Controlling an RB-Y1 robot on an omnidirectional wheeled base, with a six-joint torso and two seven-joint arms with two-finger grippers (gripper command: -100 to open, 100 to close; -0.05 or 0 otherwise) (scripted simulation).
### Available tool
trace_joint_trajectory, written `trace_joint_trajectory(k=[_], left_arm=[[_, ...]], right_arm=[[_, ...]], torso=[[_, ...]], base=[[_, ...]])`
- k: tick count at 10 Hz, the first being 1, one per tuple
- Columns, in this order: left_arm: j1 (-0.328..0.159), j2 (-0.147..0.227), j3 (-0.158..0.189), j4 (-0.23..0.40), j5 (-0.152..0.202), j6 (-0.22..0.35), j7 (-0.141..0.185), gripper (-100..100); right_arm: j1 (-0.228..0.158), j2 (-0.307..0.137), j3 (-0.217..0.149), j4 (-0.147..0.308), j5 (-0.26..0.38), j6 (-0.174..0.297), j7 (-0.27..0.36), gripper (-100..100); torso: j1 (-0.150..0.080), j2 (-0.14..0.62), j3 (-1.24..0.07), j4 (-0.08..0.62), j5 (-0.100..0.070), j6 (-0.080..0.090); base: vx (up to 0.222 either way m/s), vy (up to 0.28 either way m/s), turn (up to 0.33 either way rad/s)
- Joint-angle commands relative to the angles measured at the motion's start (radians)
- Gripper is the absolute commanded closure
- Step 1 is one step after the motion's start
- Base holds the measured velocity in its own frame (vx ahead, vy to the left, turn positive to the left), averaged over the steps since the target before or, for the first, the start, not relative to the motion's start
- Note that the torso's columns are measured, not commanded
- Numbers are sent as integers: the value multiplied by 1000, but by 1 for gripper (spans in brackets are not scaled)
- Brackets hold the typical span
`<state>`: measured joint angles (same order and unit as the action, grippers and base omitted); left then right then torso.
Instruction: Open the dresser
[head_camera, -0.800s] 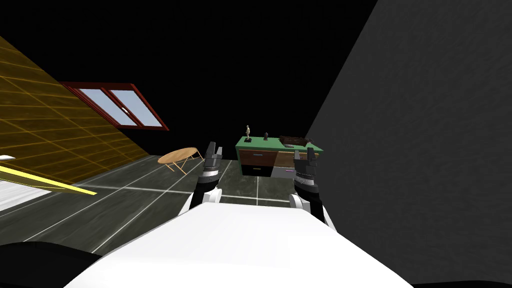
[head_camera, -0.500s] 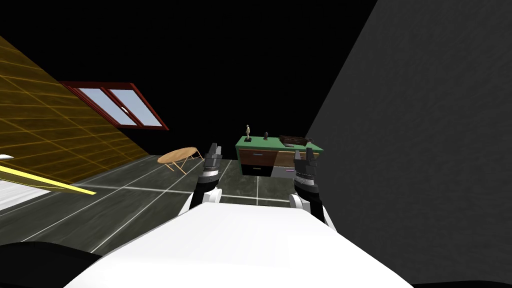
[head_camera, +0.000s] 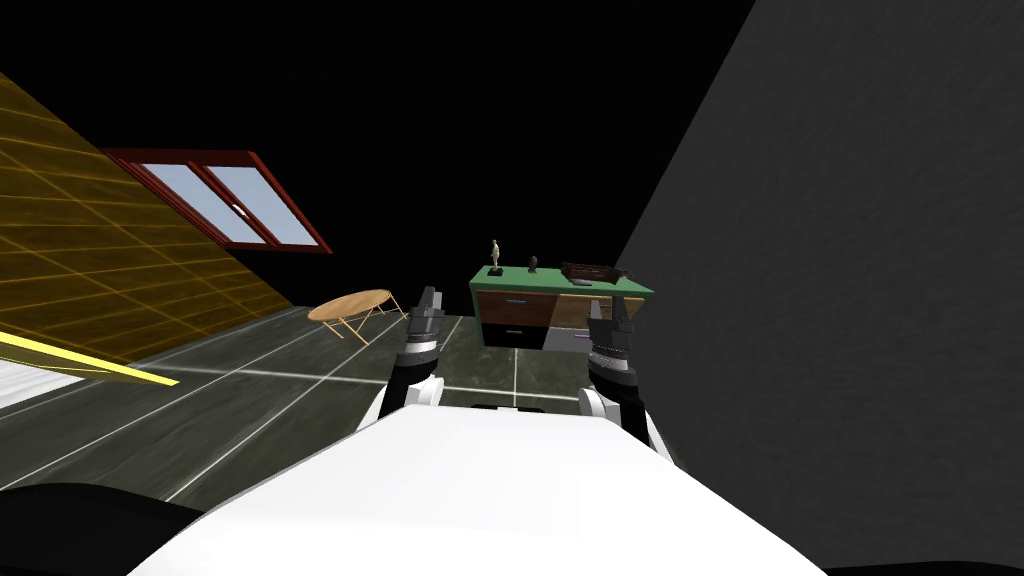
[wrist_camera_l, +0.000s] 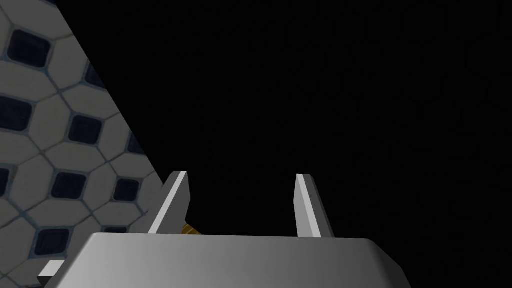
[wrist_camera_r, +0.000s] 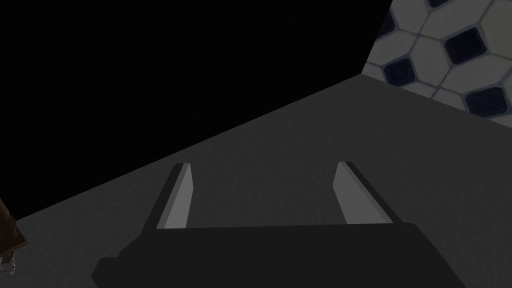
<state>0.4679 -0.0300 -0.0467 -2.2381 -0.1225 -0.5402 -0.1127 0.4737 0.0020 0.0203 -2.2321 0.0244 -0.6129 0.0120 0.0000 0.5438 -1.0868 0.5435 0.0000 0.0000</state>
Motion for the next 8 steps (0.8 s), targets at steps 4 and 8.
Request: trace_joint_trajectory(k=[4, 8], left_arm=[[0, 0, 0, 0, 0, 0, 0, 0], [0, 0, 0, 0, 0, 0, 0, 0]], right_arm=[[4, -87, 4, 25, 66, 44, -4, -100], [11, -144, 10, 63, 177, 117, -10, -100]], torso=[[1, 189, -385, 190, 0, 0], [1, 193, -390, 194, 0, 0]], base=[[23, 23, 22], [65, 61, 46]])
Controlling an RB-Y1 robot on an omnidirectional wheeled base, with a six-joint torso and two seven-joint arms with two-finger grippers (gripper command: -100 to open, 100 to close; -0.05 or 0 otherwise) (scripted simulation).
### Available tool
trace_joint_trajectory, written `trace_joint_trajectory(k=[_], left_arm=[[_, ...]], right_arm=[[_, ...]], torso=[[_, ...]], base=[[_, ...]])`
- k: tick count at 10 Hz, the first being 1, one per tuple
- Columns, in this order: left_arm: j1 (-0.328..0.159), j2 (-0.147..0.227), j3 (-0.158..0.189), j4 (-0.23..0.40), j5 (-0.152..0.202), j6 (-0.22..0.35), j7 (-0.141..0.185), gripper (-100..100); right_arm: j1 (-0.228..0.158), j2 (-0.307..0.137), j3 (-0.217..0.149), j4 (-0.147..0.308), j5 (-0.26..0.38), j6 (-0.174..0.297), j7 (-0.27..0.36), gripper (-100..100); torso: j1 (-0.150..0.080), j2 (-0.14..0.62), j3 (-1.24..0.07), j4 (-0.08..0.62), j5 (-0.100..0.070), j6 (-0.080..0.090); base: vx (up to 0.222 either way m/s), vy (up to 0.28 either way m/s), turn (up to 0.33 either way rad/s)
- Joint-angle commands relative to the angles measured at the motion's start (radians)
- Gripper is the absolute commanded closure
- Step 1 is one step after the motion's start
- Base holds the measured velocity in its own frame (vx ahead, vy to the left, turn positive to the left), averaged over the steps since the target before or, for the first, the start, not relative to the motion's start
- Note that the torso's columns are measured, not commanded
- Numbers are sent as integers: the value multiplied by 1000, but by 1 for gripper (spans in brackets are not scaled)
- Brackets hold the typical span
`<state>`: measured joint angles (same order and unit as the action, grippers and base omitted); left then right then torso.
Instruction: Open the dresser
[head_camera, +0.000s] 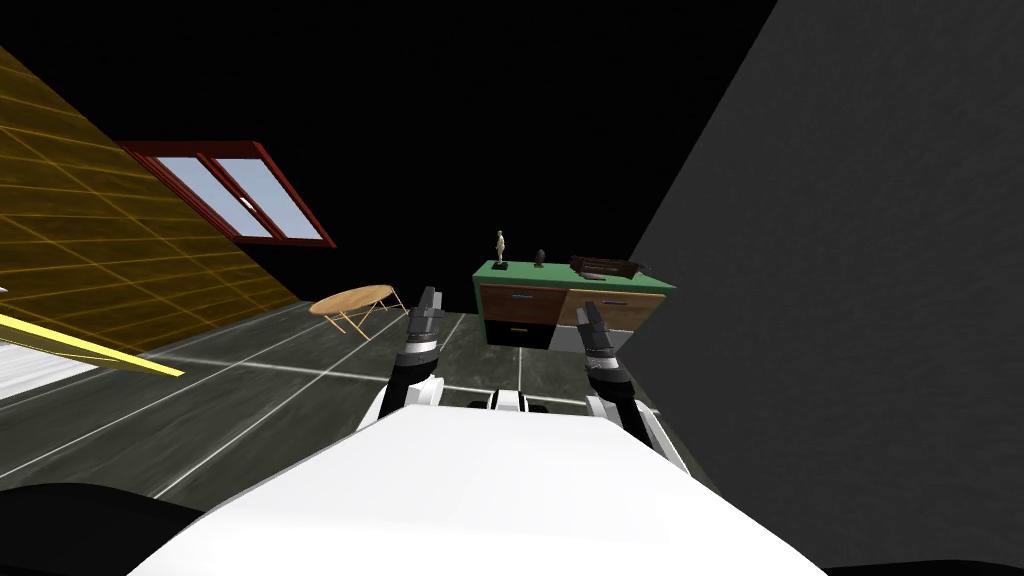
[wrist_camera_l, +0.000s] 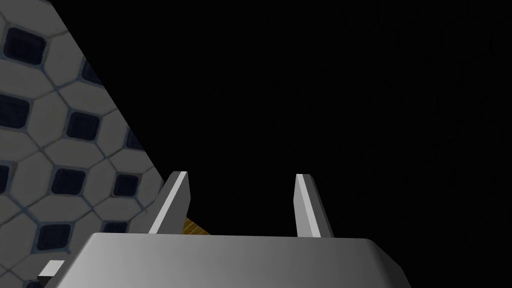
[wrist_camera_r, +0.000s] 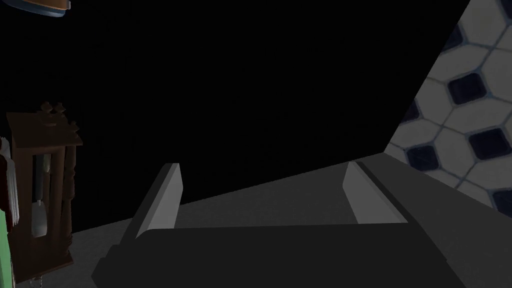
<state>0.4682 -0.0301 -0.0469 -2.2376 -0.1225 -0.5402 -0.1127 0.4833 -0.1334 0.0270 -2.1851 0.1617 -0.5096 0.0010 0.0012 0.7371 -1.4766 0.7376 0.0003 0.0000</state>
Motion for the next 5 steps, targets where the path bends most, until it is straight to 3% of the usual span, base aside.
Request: trace_joint_trajectory(k=[1, 4, 5], left_arm=[[0, 0, 0, 0, 0, 0, 0, 0], [0, 0, 0, 0, 0, 0, 0, 0], [0, 0, 0, 0, 0, 0, 0, 0]], right_arm=[[4, -23, 7, 30, 75, 44, -2, -100], [8, -35, 10, 46, 137, 77, -5, -100], [12, -47, 13, 62, 174, 113, -8, -100]], torso=[[-1, 2, 1, 1, 0, 0], [-2, 0, 0, 0, 0, 0], [-1, 1, 0, 0, 0, 0]], base=[[38, 54, 38], [48, 39, 34], [57, 54, 49]])
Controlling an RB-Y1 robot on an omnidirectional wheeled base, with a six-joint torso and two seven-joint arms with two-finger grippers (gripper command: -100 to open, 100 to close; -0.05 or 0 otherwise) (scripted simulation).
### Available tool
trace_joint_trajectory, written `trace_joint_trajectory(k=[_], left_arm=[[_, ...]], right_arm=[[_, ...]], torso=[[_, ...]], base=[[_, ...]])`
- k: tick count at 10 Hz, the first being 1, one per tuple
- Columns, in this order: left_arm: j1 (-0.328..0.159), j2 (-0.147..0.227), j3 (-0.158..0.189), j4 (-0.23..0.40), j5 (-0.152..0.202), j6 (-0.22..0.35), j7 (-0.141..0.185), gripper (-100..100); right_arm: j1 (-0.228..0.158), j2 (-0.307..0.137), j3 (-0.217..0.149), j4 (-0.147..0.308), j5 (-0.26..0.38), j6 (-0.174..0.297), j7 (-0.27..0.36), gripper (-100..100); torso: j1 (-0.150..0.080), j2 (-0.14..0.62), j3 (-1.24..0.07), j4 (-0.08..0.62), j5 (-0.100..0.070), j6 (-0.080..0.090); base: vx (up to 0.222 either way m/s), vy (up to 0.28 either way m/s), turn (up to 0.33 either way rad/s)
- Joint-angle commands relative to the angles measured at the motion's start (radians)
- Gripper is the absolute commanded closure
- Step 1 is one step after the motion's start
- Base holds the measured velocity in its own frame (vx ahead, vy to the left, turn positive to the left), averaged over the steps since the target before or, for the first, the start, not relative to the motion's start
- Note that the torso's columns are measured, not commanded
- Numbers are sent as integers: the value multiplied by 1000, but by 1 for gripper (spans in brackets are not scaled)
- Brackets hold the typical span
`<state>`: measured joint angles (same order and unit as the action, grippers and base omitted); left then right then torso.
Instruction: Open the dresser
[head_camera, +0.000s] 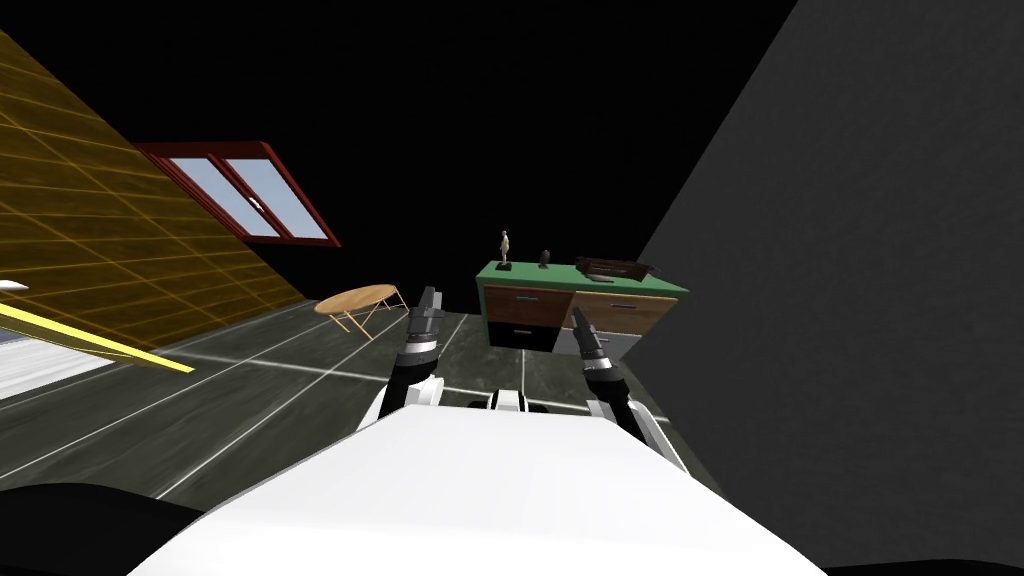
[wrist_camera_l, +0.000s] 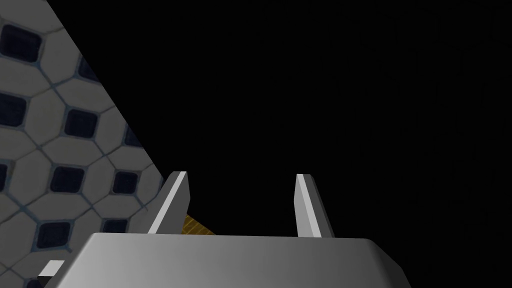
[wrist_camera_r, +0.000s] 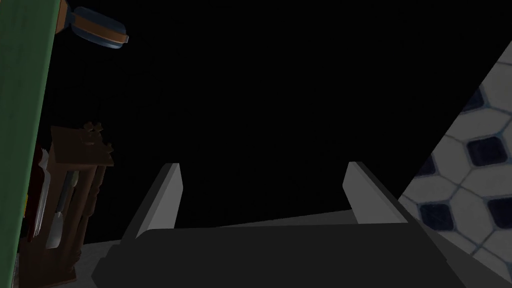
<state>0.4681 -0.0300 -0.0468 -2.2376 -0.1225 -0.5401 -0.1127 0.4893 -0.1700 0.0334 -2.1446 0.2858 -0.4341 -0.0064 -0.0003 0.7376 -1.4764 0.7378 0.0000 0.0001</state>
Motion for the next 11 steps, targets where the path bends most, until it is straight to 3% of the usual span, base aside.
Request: trace_joint_trajectory(k=[1, 2, 5, 6, 7, 8, 10, 11], left_arm=[[0, 0, 0, 0, 0, 0, 0, 0], [0, 0, 0, 0, 0, 0, 0, 0], [0, 0, 0, 0, 0, 0, 0, 0], [0, 0, 0, 0, 0, 0, 0, 0], [0, 0, 0, 0, 0, 0, 0, 0], [0, 0, 0, 0, 0, 0, 0, 0], [0, 0, 0, 0, 0, 0, 0, 0], [0, 0, 0, 0, 0, 0, 0, 0]], right_arm=[[6, -10, 6, 21, 68, 37, -1, -100], [10, -21, 10, 38, 105, 75, -4, -100], [15, -31, 14, 55, 187, 115, -8, -100], [20, -41, 17, 74, 219, 156, -12, -100], [20, -41, 17, 74, 248, 156, -12, -100], [25, -50, 21, 93, 279, 199, -16, -100], [25, -50, 21, 93, 320, 199, -16, -100], [30, -60, 26, 114, 360, 244, -20, -100]], torso=[[1, 0, 0, 0, 0, 0], [1, 1, 0, 0, 0, 0], [-1, 0, 0, 0, 0, 0], [0, 1, 0, 0, 0, 0], [0, 1, 1, 0, 0, 0], [0, 1, 1, 0, 0, 0], [1, 0, 0, 0, 0, 0], [-2, 2, 1, 1, 0, 0]], base=[[44, 49, 27], [55, 73, 65], [59, 47, 37], [58, 49, 68], [54, 44, 31], [80, 74, 70], [53, 48, 12], [50, 45, 74]])
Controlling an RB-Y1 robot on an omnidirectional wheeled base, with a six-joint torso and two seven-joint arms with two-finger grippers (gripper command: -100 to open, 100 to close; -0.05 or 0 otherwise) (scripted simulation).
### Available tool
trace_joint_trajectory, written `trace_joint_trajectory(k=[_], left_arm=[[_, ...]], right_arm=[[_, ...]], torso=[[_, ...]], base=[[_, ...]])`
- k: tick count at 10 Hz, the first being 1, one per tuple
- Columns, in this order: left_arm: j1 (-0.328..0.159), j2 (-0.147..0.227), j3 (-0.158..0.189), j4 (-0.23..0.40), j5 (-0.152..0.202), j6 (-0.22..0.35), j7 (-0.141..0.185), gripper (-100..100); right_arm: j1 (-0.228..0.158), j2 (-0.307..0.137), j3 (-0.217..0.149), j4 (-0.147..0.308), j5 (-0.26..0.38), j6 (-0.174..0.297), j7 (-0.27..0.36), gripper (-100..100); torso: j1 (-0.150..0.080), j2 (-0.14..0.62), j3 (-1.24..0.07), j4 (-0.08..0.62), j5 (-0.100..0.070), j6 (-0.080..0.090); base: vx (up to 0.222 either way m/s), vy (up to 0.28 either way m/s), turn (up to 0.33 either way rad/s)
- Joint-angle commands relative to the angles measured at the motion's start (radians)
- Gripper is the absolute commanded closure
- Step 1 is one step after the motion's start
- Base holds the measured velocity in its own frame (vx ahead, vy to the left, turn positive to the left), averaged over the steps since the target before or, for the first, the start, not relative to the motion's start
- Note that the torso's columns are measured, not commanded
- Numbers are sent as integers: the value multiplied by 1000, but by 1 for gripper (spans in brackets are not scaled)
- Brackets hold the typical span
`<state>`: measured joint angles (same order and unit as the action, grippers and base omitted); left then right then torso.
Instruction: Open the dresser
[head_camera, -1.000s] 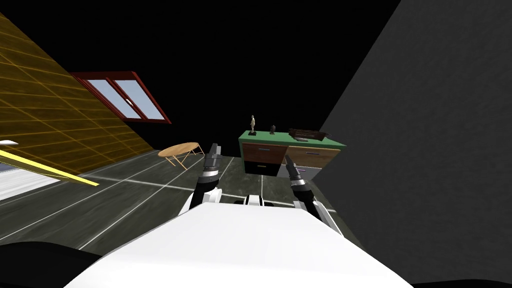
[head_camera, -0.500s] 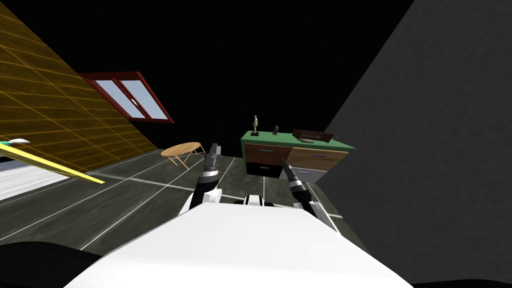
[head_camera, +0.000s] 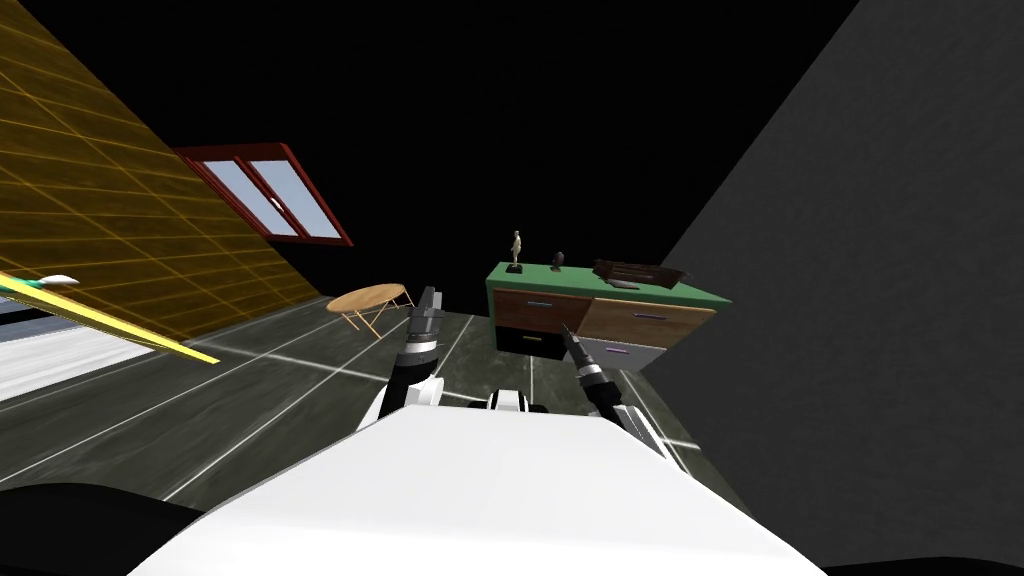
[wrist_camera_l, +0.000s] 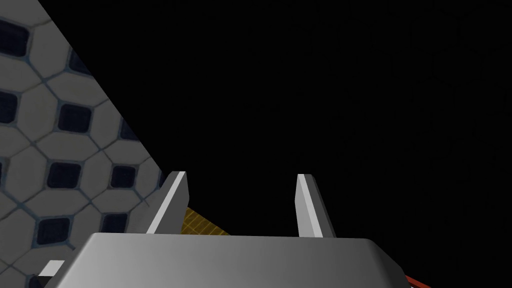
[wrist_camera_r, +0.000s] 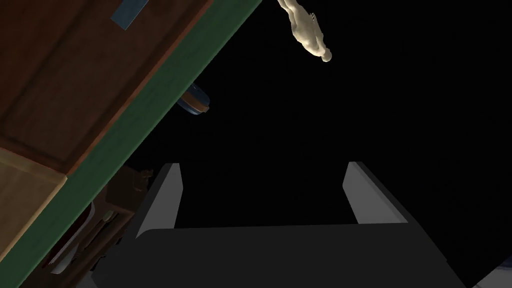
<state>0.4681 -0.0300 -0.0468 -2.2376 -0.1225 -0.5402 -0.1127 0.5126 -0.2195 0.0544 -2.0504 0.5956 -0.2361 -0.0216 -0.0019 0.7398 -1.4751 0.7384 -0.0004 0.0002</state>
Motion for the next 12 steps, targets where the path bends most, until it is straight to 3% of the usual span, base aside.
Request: trace_joint_trajectory(k=[1, 2, 4, 5, 7, 8, 9, 10, 12], left_arm=[[0, 0, 0, 0, 0, 0, 0, 0], [0, 0, 0, 0, 0, 0, 0, 0], [0, 0, 0, 0, 0, 0, 0, 0], [0, 0, 0, 0, 0, 0, 0, 0], [0, 0, 0, 0, 0, 0, 0, 0], [0, 0, 0, 0, 0, 0, 0, 0], [0, 0, 0, 0, 0, 0, 0, 0], [0, 0, 0, 0, 0, 0, 0, 0], [0, 0, 0, 0, 0, 0, 0, 0]], right_arm=[[7, -10, 5, 19, 76, 46, -5, -100], [12, -19, 9, 41, 106, 85, -9, -100], [12, -19, 9, 41, 152, 93, -9, -100], [17, -28, 13, 64, 187, 141, -13, -100], [17, -28, 13, 64, 225, 141, -13, -100], [22, -37, 18, 89, 265, 190, -18, -100], [22, -37, 18, 89, 296, 190, -18, -100], [27, -46, 22, 115, 324, 230, -22, -100], [27, -46, 22, 115, 376, 240, -22, -100]], torso=[[1, -1, 0, 0, 0, 0], [2, -2, -1, 0, 0, 0], [3, -3, -2, -1, 1, 0], [1, 0, 0, 0, 0, 0], [2, -2, -1, 0, 0, 0], [1, -1, 0, 0, 0, 0], [3, -3, -1, -1, 1, 0], [2, -3, -2, -1, 1, 0], [2, -2, -1, -1, 1, 0]], base=[[56, 39, 37], [77, 54, 69], [57, 49, 15], [50, 45, 65], [44, 39, 21], [59, 60, 72], [66, 53, 43], [82, 69, 69], [57, 45, 18]])
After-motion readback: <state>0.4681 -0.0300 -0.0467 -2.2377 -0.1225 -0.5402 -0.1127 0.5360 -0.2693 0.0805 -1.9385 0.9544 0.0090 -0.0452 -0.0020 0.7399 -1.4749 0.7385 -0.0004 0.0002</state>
